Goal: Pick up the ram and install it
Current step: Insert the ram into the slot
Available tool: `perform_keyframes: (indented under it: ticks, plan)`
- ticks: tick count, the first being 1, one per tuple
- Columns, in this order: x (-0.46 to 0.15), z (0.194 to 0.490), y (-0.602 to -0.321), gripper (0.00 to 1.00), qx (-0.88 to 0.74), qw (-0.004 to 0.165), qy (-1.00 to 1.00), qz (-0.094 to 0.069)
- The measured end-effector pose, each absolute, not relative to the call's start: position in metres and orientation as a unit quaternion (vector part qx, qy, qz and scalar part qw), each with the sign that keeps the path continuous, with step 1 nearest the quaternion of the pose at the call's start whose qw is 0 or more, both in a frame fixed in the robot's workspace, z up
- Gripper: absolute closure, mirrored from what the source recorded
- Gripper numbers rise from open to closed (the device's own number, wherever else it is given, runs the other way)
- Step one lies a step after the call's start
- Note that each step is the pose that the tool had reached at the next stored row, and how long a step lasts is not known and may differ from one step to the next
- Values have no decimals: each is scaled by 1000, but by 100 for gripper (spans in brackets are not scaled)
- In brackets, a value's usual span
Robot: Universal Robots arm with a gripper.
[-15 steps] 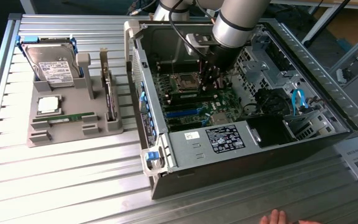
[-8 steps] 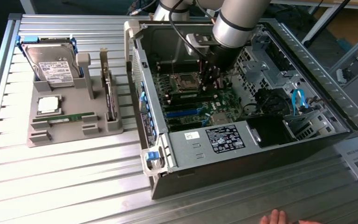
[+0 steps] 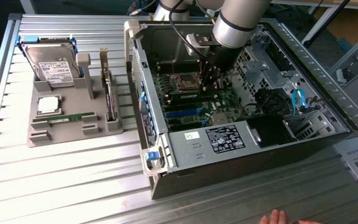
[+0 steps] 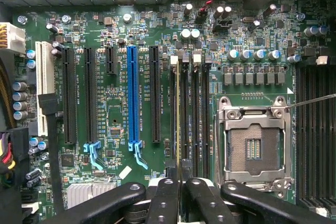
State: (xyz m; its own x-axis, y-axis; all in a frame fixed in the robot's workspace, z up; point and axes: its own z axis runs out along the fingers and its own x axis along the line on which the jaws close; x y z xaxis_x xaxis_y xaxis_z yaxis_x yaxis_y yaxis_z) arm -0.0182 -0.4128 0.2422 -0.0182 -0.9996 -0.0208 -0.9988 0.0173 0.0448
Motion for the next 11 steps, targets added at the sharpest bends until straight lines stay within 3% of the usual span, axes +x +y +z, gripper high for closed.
perform_keyframes:
  ticks: [11]
  plan:
    - [-18,240,-413,88,701,8,-713,-23]
